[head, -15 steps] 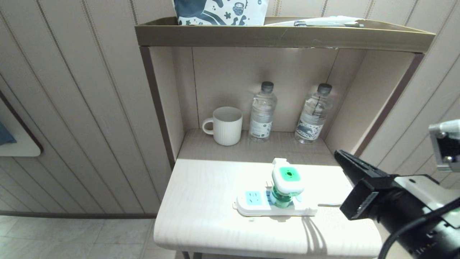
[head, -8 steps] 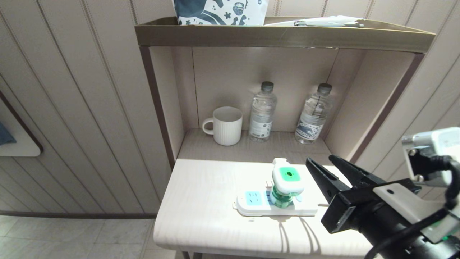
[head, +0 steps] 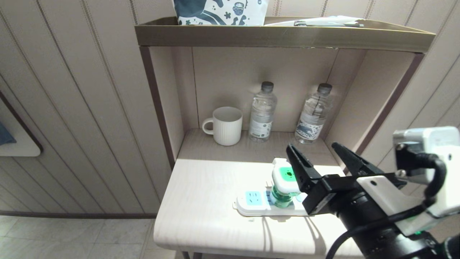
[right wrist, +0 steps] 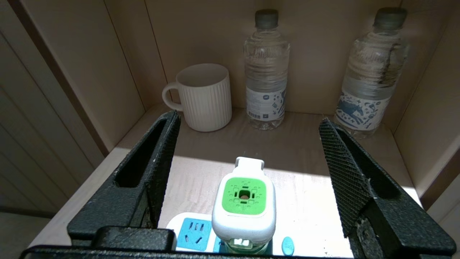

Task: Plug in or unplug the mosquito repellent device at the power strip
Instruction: Pick up the mosquito repellent liquid

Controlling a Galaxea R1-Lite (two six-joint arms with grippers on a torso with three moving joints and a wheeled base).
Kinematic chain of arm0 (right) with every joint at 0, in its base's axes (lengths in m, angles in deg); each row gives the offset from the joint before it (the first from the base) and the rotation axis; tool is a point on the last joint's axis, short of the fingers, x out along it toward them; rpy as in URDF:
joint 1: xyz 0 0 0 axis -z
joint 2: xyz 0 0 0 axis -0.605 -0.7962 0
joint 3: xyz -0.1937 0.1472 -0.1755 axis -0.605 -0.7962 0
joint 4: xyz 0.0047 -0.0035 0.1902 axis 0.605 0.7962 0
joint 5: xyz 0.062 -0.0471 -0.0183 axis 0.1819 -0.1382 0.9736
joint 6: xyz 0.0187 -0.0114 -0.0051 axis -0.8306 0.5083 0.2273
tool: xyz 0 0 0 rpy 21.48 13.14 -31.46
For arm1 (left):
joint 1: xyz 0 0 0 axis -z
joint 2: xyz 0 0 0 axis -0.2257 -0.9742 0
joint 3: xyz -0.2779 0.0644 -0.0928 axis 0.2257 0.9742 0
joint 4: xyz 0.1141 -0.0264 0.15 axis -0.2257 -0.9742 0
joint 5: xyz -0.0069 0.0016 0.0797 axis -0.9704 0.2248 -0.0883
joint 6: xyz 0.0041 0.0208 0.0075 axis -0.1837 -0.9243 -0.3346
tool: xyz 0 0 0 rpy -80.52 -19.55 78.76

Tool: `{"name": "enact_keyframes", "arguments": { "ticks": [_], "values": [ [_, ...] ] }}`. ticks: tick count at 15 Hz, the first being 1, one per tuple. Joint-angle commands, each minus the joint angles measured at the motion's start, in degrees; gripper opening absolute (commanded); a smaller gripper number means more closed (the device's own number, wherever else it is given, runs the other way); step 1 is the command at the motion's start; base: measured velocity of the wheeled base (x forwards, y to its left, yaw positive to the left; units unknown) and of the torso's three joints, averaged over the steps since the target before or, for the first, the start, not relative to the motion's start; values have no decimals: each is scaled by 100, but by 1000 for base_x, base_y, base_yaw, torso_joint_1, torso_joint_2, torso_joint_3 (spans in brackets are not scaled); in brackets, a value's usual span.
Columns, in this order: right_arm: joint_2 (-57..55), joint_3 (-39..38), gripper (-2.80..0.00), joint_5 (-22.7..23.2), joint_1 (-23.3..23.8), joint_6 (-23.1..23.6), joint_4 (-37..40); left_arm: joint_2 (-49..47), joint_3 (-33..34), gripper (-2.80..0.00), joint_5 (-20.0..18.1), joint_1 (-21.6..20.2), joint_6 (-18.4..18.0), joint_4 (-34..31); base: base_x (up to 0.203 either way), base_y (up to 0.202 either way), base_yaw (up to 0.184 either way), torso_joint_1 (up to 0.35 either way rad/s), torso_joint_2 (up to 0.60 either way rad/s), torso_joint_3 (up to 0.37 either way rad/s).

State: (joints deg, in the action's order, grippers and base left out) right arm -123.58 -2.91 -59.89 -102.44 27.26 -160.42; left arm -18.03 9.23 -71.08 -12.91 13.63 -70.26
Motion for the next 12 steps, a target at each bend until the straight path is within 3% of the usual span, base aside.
{"name": "enact_keyframes", "arguments": {
  "ticks": [1,12],
  "values": [
    [-399,-111,0,-38,-18,44,-308,0,0,-280,0,4,0,-1,0,0,0,0,0,0],
    [-950,-167,0,-40,106,29,-743,0,0,-280,0,4,0,-1,0,0,0,0,0,0]
  ]
}}
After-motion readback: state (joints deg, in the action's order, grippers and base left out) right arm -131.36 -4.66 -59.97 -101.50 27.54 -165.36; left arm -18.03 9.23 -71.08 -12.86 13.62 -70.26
